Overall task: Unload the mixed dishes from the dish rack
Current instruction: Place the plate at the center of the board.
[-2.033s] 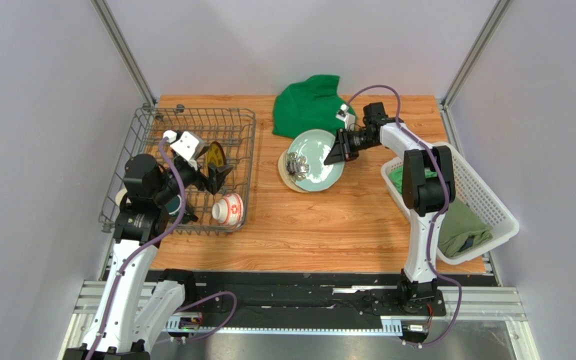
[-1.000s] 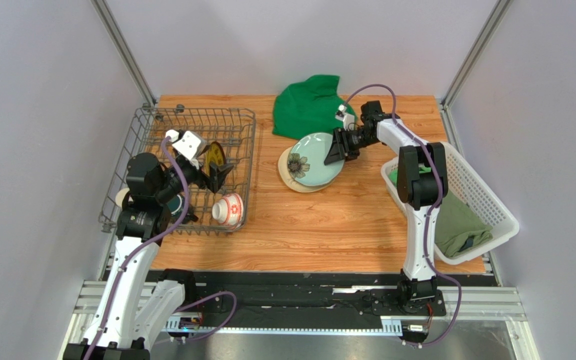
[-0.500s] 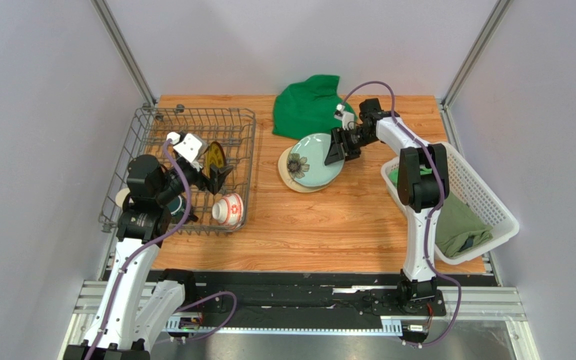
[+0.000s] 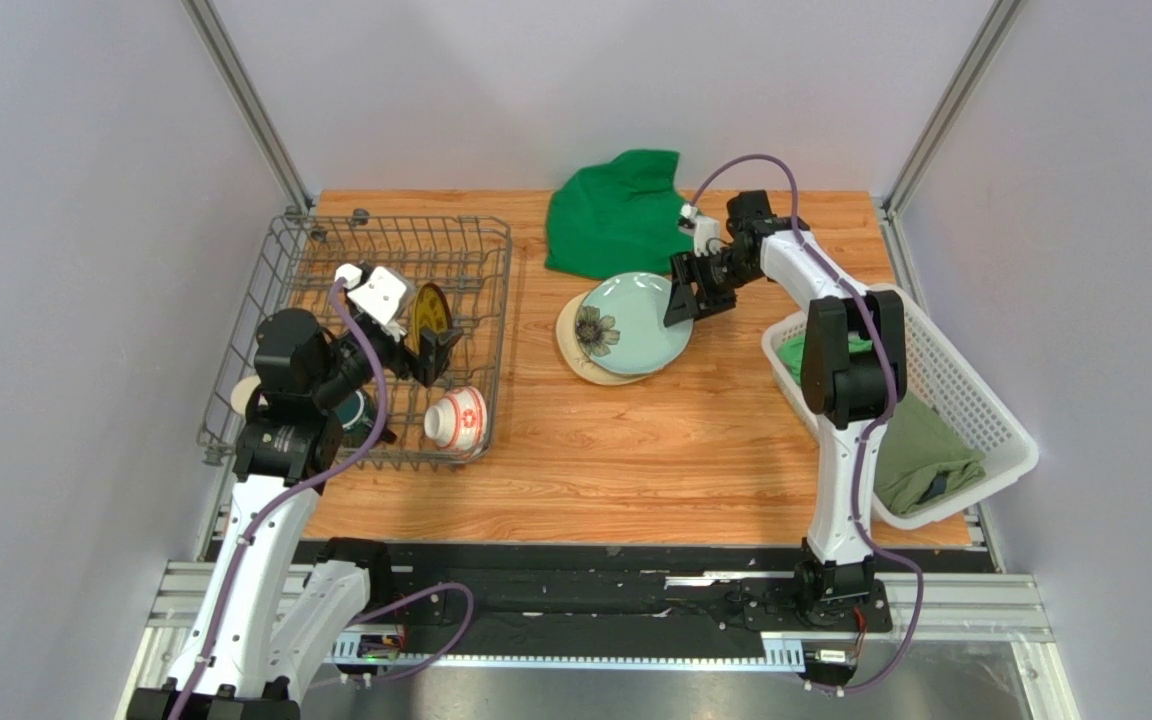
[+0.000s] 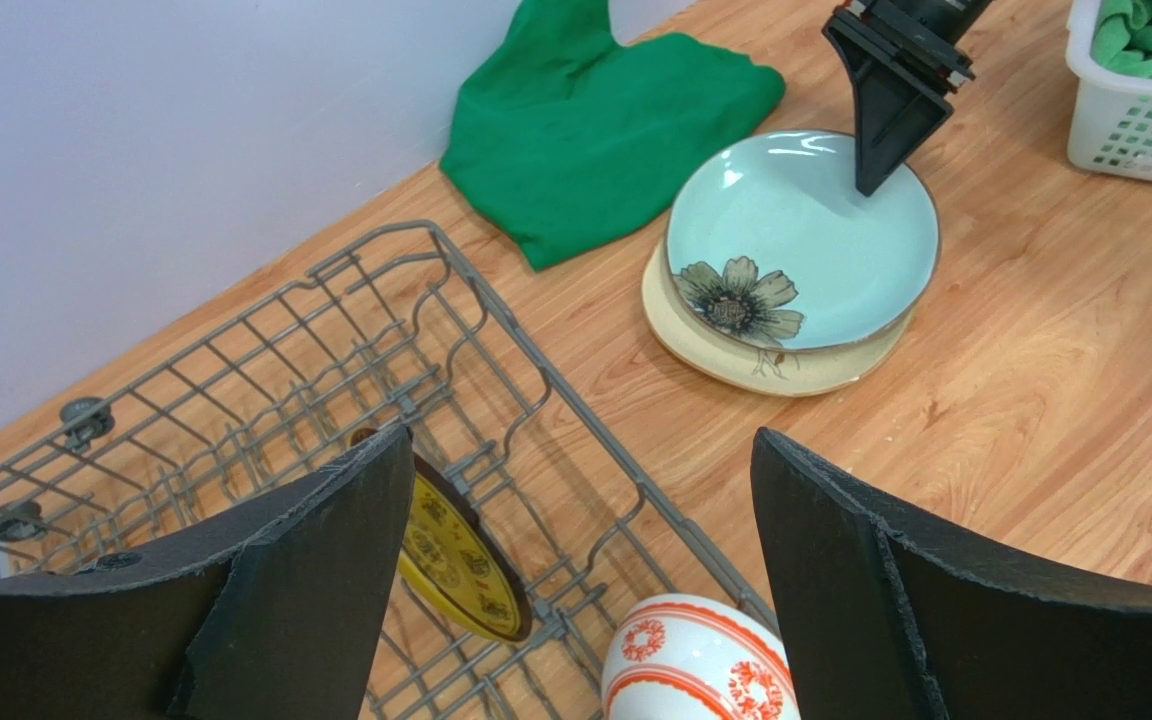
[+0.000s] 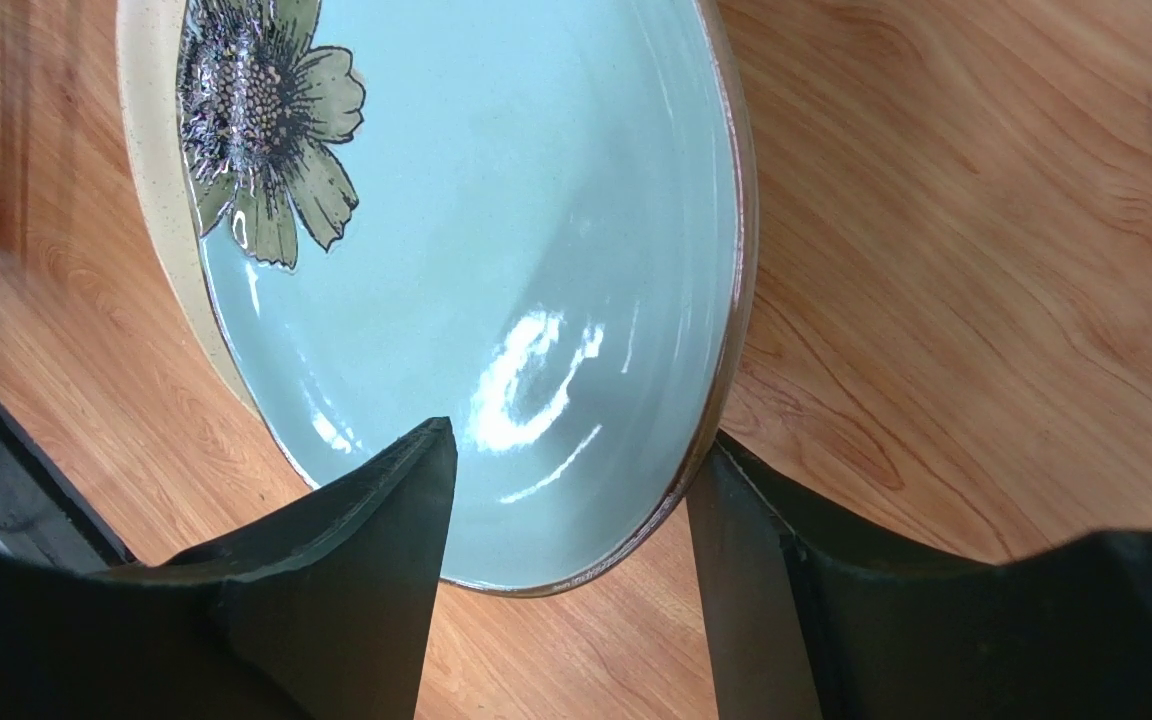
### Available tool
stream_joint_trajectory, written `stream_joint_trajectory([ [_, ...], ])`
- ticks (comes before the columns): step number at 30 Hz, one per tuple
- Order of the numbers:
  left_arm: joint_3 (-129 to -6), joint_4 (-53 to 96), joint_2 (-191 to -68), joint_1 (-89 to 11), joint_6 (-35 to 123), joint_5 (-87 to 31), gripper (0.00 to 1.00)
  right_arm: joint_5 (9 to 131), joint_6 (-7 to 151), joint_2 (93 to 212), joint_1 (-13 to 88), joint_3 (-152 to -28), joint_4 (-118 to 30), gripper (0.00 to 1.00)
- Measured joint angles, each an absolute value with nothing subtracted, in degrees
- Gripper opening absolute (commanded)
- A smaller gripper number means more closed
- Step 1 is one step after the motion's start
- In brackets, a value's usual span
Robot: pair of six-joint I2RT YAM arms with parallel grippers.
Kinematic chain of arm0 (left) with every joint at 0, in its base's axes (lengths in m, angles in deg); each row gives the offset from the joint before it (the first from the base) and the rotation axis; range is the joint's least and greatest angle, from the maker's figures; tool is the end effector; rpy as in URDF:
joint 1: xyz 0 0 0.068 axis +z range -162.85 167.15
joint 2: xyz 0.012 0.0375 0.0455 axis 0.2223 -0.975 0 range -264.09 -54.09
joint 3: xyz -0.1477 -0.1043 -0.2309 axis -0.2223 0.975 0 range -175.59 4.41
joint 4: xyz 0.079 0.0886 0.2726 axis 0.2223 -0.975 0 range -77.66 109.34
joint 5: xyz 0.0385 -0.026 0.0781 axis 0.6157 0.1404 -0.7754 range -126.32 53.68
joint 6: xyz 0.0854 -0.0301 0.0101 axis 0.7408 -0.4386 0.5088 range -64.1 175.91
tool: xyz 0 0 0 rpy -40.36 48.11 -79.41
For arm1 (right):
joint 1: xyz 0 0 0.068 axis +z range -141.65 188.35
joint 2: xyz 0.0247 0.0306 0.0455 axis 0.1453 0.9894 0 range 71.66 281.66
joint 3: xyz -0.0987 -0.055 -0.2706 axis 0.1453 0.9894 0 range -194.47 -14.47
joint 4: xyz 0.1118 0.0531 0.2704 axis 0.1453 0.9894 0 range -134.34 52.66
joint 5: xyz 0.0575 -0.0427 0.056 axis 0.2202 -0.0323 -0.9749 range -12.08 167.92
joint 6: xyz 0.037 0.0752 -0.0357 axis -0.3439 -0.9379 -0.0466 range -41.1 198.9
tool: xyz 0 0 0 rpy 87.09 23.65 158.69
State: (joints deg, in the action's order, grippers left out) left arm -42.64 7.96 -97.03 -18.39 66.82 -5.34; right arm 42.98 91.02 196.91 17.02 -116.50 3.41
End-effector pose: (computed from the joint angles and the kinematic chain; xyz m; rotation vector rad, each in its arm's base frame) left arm 0.2269 -0.0643 0.3696 0.6332 1.5715 -0.3877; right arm 0.5013 0.1237 0.1568 -0.6219 2.6085 0.8288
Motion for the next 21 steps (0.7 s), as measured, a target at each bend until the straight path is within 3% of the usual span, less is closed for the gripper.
stream_joint_trajectory([
  [21,-43.1,7.2,-104.4,-18.4,71.0,-17.6,0.90,44.5,92.3,192.3,18.1,-114.4,4.7,0.61],
])
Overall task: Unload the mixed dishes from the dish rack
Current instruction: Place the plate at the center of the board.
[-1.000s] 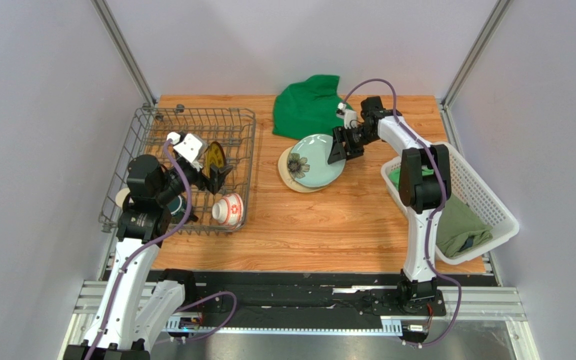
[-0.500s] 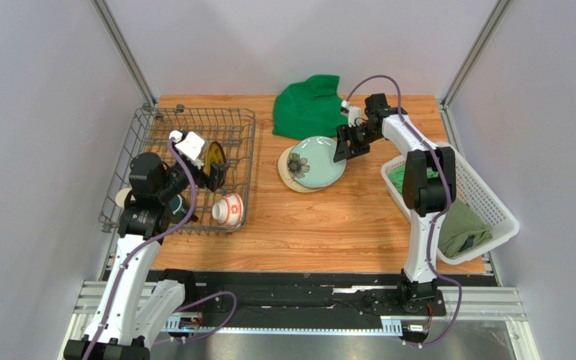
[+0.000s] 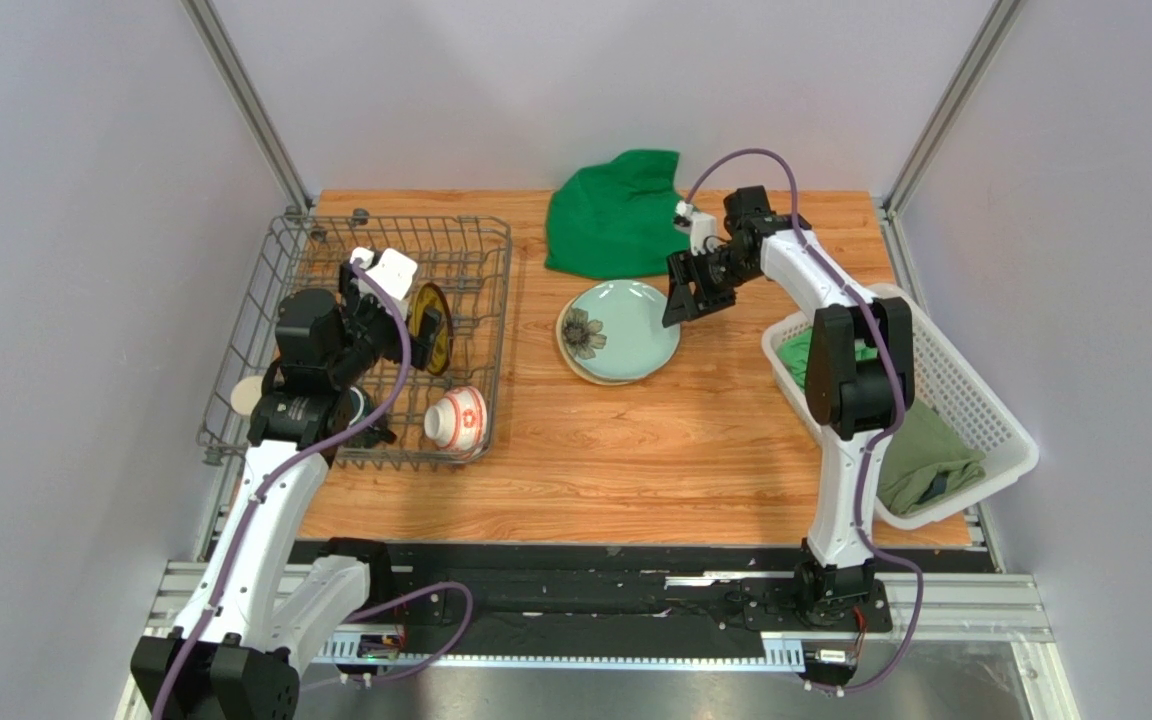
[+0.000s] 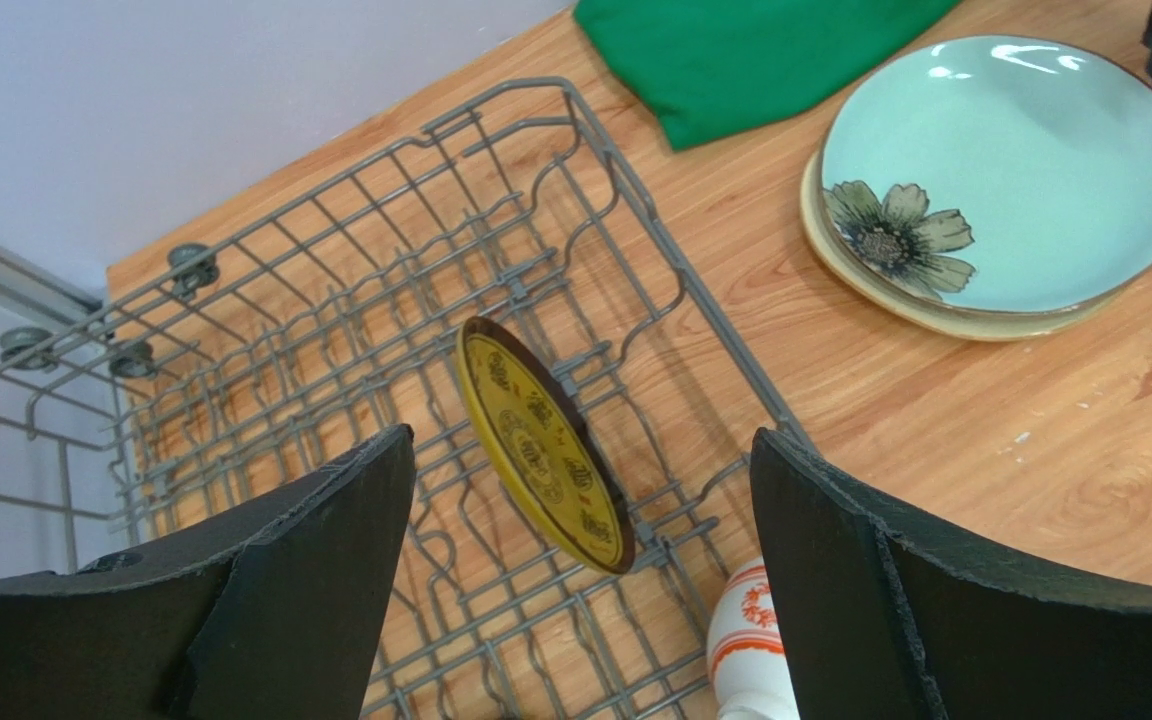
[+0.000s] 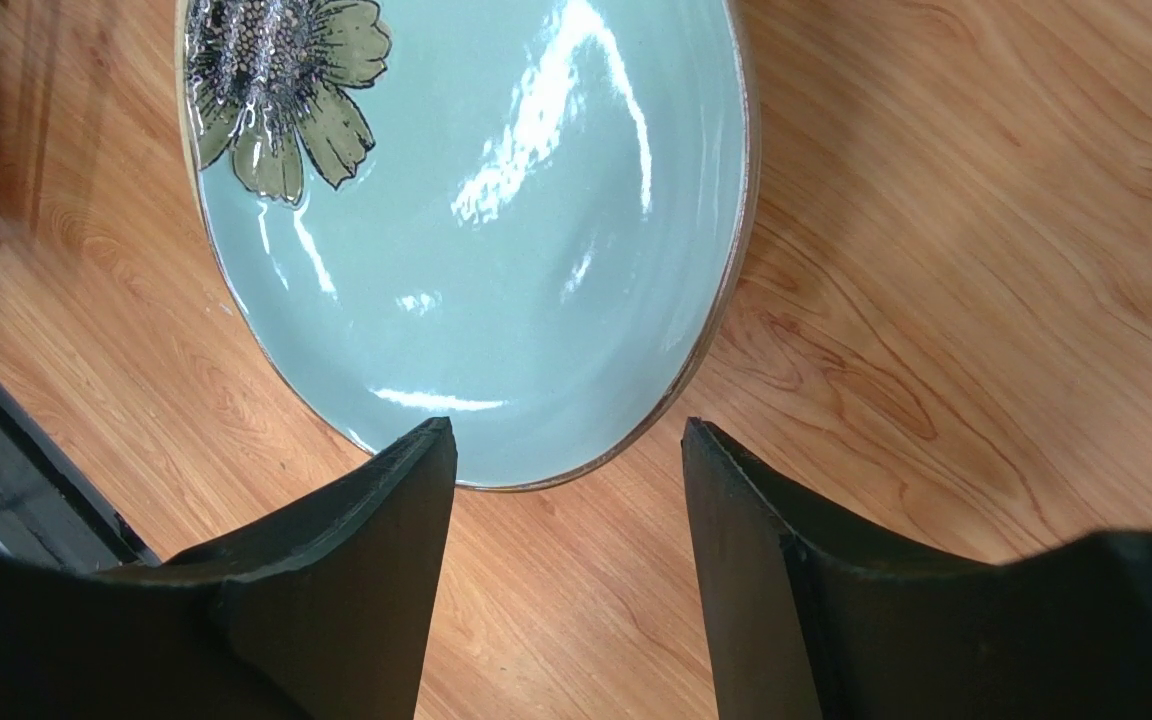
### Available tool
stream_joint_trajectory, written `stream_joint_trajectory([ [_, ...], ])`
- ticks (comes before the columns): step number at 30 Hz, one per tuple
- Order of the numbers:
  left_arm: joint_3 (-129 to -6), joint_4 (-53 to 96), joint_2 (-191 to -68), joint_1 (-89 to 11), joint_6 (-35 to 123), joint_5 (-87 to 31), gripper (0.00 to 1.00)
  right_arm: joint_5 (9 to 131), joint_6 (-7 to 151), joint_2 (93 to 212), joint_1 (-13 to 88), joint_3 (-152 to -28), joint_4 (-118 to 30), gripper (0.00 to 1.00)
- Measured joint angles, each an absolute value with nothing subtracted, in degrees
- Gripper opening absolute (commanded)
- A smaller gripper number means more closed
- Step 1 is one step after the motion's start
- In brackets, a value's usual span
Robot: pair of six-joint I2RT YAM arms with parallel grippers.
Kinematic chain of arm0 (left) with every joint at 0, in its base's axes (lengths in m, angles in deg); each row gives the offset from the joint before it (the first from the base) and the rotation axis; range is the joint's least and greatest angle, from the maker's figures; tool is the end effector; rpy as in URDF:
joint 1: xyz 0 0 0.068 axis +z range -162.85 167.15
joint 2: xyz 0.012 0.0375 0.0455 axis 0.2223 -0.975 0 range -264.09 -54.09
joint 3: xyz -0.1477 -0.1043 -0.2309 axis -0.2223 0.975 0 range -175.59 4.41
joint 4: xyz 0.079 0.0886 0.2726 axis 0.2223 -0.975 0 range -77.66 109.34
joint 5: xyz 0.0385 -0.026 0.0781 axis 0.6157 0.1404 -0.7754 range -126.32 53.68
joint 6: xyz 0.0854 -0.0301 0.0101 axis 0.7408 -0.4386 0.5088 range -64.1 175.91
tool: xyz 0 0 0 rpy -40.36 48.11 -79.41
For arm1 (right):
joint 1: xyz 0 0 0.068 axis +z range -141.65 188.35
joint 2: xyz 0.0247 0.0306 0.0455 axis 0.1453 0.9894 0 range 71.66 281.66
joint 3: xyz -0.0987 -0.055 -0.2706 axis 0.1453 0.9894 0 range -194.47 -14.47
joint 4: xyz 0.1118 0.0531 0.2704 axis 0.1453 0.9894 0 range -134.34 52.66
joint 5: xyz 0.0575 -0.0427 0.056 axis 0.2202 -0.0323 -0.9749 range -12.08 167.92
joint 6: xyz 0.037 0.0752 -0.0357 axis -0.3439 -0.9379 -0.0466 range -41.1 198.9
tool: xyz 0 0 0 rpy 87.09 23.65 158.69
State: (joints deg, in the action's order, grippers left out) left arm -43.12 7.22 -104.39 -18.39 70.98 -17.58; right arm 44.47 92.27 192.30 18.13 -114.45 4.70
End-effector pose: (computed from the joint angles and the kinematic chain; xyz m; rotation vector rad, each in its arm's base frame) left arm 0.2658 -0.0522 0.3402 0.5487 1.7357 -0.1815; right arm 0.4857 0.1293 0.1819 -0.6755 2.5843 0.7861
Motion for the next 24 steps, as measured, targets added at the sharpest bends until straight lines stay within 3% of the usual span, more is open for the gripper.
stream_joint_trajectory([
  [11,-43.4,7.0,-105.1,-18.4,72.7,-22.6,0.90,46.3,92.9,192.0,20.1,-114.2,4.7,0.61],
  [19,-49.2,4.5,-116.1,-18.5,72.7,-31.3,0.90,51.4,93.8,184.3,20.1,-109.9,4.0,0.61],
  [21,-49.8,3.7,-118.4,-18.6,72.7,-33.9,0.90,52.6,93.6,181.3,20.1,-108.6,3.3,0.65],
  [22,-49.9,3.5,-119.4,-18.7,72.7,-35.1,0.90,53.1,93.4,179.9,20.1,-108.1,2.8,0.73],
  [24,-50.4,2.6,-121.3,-18.8,72.5,-37.1,0.90,54.2,92.6,177.8,20.1,-107.3,1.5,0.74],
])
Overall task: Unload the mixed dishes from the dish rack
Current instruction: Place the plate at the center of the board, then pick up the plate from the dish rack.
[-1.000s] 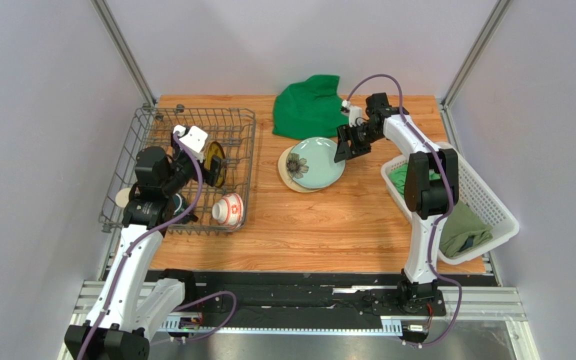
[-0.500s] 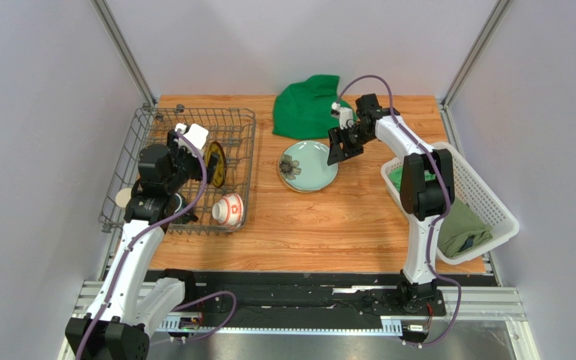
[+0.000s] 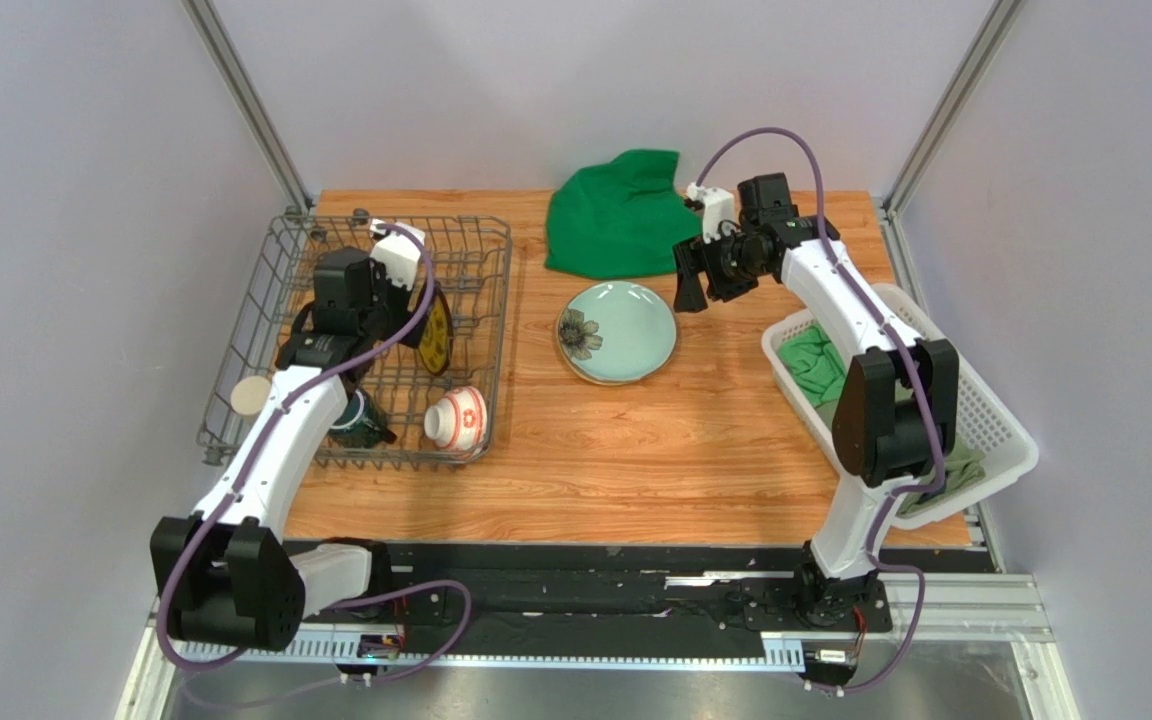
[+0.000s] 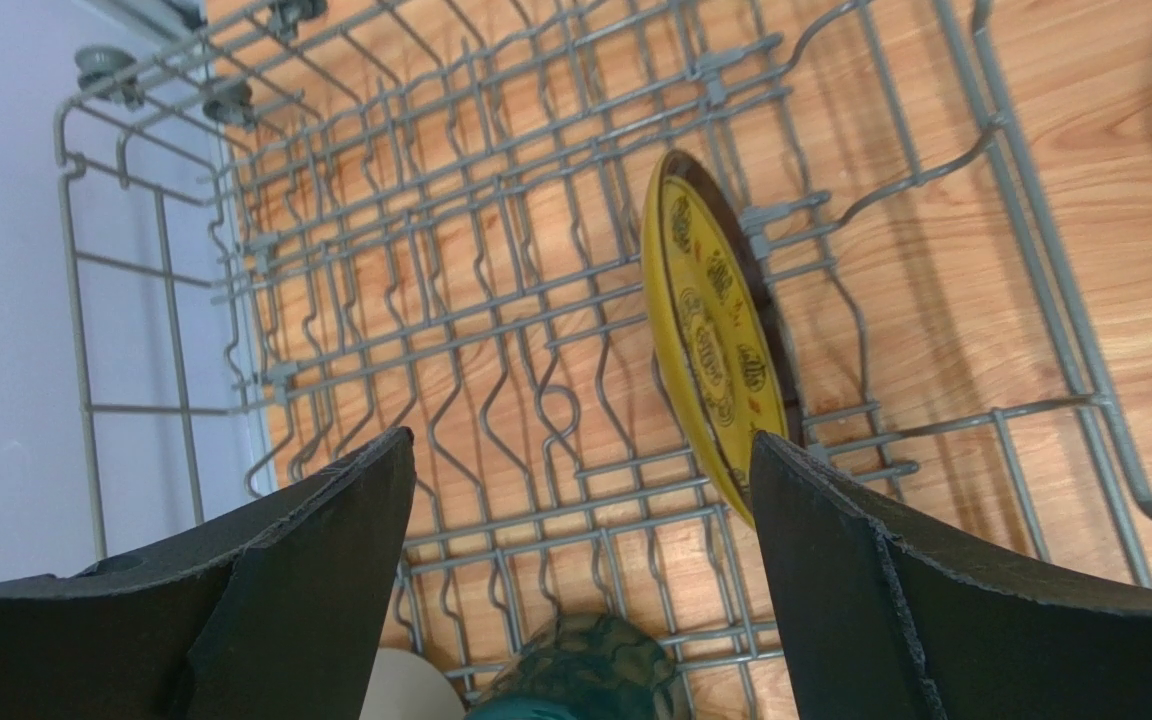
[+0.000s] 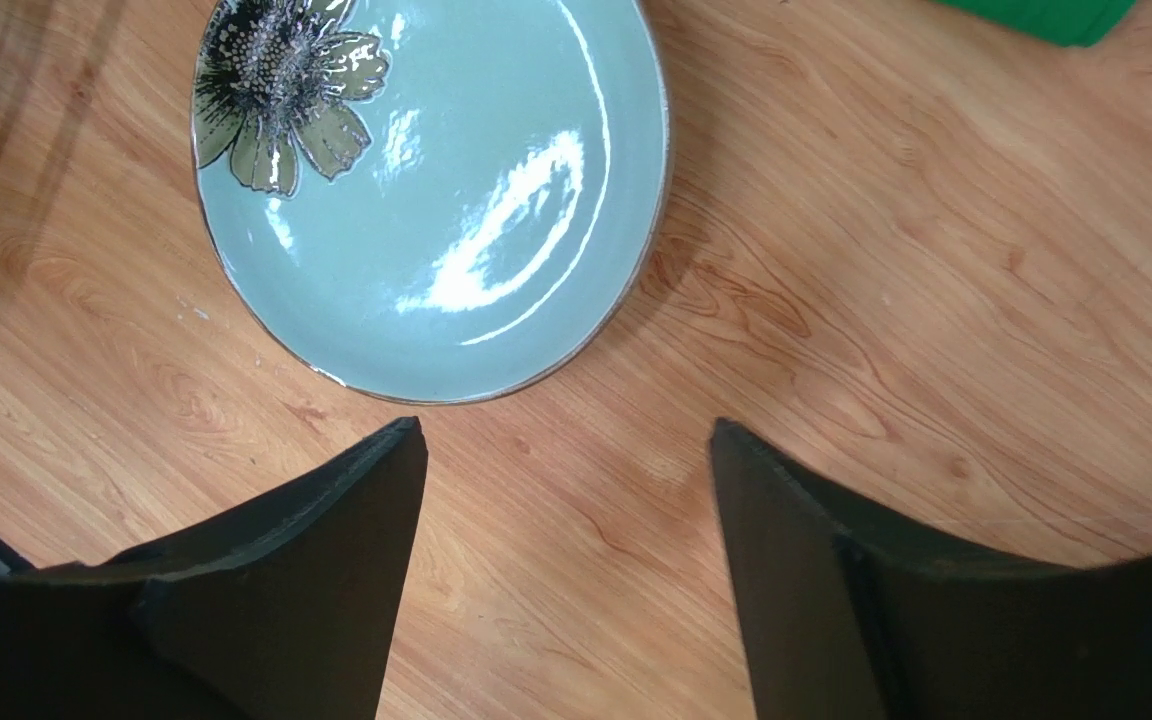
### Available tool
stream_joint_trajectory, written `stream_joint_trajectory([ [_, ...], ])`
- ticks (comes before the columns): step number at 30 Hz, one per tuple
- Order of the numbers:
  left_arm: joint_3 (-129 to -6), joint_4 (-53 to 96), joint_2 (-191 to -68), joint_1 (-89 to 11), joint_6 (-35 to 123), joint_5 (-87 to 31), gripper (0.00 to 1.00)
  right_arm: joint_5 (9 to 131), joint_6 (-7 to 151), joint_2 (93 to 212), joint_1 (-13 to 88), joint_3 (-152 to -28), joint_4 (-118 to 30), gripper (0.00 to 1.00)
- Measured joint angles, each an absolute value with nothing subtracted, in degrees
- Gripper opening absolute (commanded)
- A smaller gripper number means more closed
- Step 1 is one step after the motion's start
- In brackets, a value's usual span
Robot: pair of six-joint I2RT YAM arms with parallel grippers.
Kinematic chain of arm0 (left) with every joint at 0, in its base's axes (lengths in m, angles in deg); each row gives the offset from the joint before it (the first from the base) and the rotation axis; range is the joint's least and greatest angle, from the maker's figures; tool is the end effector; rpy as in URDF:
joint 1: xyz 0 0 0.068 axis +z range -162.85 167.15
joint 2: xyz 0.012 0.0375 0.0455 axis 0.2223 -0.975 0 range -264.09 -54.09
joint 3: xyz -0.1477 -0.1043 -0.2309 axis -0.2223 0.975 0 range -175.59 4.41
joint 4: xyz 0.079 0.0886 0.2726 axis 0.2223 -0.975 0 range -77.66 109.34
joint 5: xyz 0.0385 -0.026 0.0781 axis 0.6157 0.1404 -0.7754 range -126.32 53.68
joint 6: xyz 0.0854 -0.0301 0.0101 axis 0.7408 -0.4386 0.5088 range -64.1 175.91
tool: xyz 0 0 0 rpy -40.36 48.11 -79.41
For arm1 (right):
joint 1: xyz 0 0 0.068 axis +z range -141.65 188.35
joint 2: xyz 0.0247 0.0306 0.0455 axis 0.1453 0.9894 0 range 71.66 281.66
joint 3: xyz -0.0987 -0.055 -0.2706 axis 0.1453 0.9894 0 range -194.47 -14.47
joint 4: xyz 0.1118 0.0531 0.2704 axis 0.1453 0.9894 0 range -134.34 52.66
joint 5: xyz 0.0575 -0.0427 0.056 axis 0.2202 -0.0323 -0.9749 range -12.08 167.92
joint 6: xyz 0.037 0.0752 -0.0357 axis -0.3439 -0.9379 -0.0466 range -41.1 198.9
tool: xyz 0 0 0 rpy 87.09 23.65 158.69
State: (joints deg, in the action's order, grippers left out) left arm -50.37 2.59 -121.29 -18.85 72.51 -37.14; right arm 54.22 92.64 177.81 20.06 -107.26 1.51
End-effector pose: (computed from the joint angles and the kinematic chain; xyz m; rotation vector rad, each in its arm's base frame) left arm 0.3329 -0.0339 0.2982 0.3997 2.0436 0.1278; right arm 0.4483 0.1264 0.2526 -0.7055 2.4563 0.5228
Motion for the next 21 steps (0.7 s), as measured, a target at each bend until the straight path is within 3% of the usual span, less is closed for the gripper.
stream_joint_trajectory([
  [21,-54.5,-1.0,-133.4,-19.1,69.8,-38.3,0.87,62.5,89.8,171.2,20.1,-97.6,-7.5,0.79],
])
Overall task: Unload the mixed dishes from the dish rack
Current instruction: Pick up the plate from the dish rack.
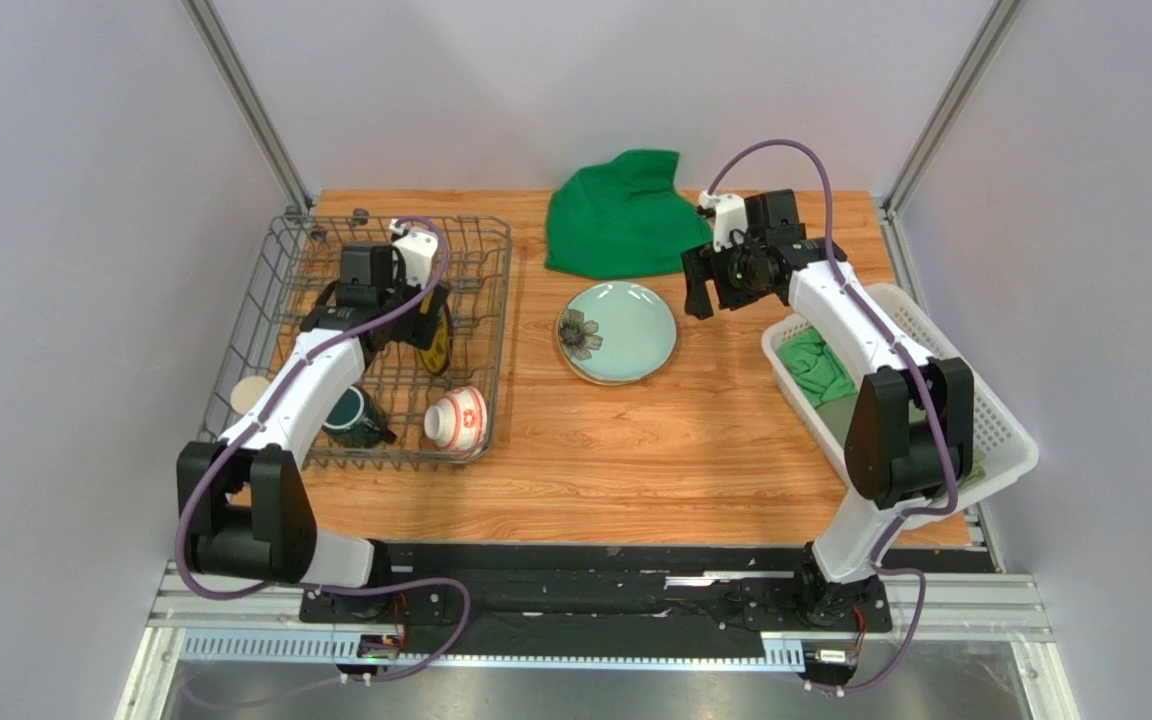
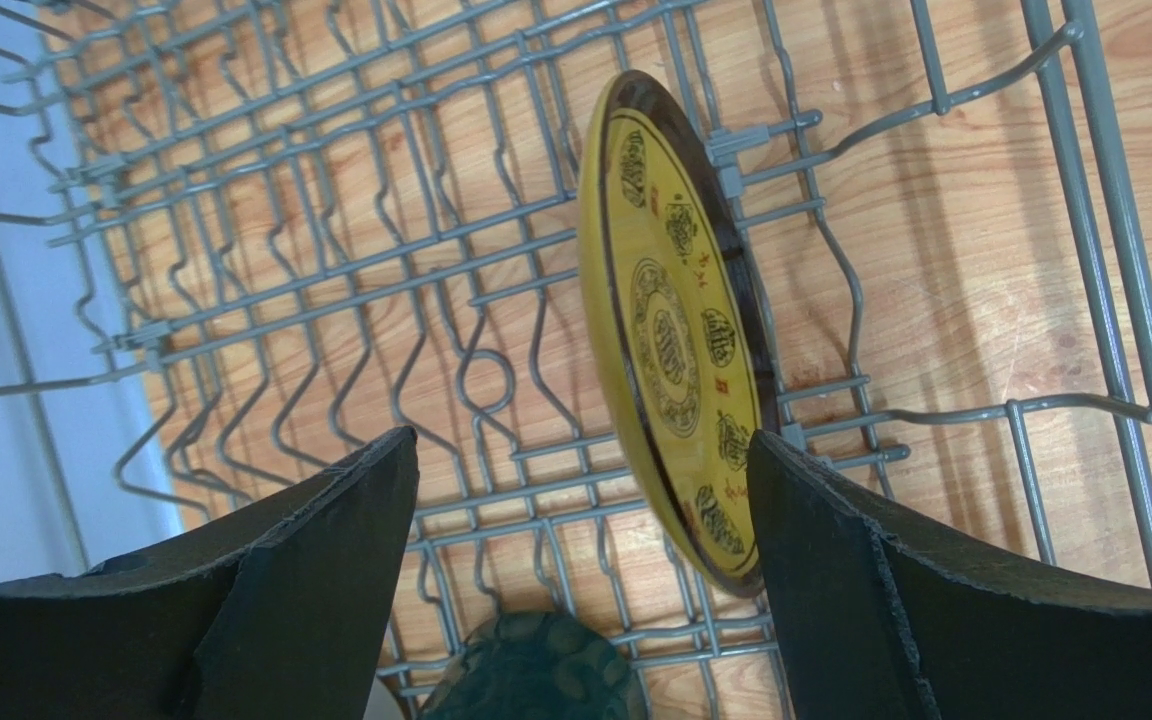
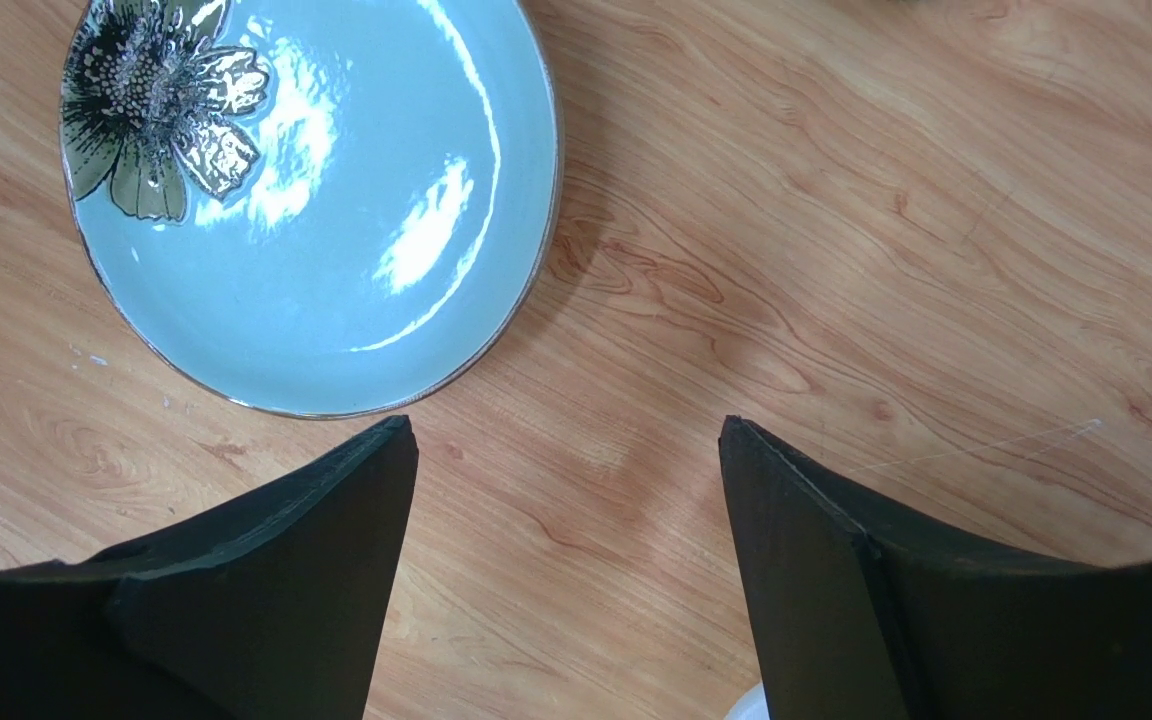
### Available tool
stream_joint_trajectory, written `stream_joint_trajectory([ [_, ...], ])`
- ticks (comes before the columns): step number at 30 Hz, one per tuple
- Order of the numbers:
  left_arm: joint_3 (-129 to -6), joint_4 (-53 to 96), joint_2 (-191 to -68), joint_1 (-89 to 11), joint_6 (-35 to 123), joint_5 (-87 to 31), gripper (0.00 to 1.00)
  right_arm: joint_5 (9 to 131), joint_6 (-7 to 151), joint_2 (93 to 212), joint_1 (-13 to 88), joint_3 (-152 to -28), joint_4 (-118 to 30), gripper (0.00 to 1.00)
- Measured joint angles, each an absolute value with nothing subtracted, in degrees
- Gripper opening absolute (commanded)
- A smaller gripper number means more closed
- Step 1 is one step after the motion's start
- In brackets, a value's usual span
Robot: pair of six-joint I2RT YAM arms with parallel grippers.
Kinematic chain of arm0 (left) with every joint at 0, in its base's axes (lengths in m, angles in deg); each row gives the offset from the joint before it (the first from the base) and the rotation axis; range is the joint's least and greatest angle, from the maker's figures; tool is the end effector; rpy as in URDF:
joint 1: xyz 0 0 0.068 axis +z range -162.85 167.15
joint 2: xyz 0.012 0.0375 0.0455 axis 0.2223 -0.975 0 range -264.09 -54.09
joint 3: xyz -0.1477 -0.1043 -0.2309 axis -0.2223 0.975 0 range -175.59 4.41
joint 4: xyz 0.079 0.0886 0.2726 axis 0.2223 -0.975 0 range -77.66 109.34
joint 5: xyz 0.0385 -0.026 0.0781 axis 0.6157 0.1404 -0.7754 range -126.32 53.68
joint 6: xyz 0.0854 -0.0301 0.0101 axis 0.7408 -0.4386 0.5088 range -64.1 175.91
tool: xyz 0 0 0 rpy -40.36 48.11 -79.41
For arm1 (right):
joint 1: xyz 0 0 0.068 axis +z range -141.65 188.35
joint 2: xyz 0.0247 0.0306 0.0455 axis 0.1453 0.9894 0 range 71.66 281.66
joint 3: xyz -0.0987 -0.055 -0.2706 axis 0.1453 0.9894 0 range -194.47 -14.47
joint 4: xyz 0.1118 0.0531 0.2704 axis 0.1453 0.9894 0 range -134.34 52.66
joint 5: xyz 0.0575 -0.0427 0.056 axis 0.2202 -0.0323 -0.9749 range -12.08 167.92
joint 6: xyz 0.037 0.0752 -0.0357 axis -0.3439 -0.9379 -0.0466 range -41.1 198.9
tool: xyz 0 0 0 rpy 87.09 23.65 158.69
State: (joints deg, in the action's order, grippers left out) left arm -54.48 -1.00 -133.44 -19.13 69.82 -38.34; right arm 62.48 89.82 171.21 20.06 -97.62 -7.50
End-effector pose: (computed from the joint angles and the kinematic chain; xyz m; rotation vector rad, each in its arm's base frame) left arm 0.3692 -0.0378 0.2493 0.3826 2.2525 0.1099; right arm 0.4334 0.1120 0.2501 -0.5963 2.4116 0.3421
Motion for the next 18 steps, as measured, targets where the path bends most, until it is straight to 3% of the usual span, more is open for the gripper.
stream_joint_trajectory([
  [3,-55.4,-1.3,-135.8,-19.1,69.2,-37.8,0.84,63.6,89.6,169.6,20.1,-96.7,-8.7,0.81],
  [7,-56.6,-1.6,-137.7,-19.1,68.6,-36.8,0.76,65.3,89.5,167.7,20.1,-95.8,-10.3,0.99],
  [18,-57.2,-1.7,-139.2,-19.1,67.5,-35.0,0.48,69.9,89.4,164.1,20.1,-93.4,-13.0,0.99],
])
